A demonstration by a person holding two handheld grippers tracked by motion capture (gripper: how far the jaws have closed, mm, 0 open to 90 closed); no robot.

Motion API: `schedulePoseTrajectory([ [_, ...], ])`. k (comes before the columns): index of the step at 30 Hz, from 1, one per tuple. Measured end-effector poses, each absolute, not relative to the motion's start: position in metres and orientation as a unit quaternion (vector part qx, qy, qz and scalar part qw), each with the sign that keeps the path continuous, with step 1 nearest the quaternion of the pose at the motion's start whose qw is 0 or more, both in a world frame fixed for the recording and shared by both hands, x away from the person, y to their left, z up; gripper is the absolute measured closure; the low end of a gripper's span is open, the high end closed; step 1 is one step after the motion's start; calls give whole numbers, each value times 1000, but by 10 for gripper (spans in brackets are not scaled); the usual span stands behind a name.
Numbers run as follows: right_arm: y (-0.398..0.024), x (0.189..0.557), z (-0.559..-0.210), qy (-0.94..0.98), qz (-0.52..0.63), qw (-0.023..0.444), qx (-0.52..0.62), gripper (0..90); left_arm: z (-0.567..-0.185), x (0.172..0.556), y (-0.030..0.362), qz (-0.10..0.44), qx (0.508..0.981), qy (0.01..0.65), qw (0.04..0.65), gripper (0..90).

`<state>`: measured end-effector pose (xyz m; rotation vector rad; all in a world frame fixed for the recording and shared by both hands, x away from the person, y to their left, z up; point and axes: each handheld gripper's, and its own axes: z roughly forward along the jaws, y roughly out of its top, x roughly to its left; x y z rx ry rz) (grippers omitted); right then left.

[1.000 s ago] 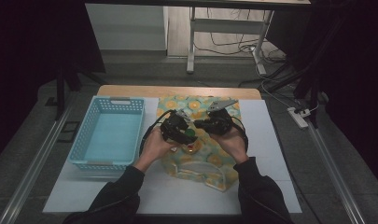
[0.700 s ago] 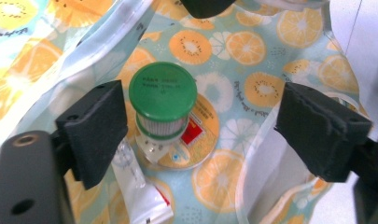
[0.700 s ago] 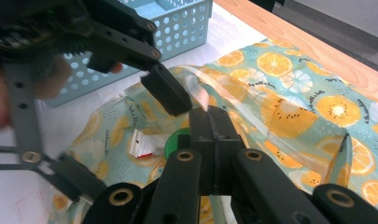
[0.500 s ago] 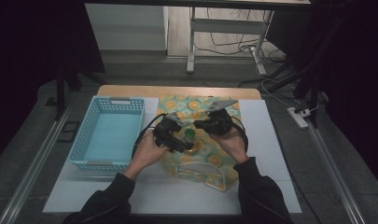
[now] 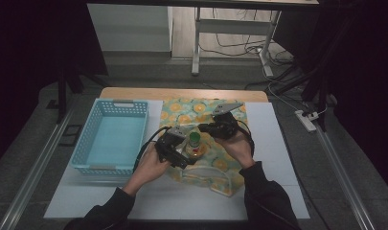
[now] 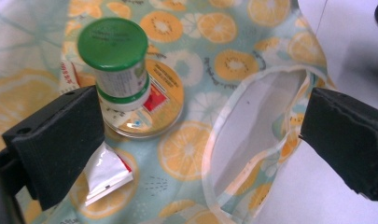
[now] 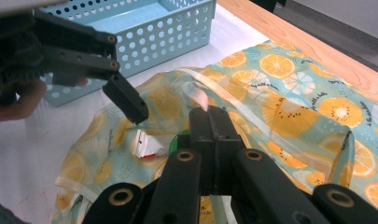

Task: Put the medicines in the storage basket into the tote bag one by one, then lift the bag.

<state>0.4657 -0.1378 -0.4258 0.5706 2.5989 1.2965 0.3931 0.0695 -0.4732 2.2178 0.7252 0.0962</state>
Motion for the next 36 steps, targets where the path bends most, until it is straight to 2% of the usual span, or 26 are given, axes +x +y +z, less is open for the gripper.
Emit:
schedulePoseTrajectory([
  [5, -138, 465, -425, 873, 439, 91, 191, 900, -479, 389, 66, 24, 874, 281, 395, 0],
  [23, -139, 464, -425, 873, 438, 91, 193, 900, -507, 387, 59, 38, 882, 308, 354, 2],
  [36, -138, 464, -427, 876, 434, 91, 190, 900, -525, 391, 54, 40, 893, 297, 335, 18],
])
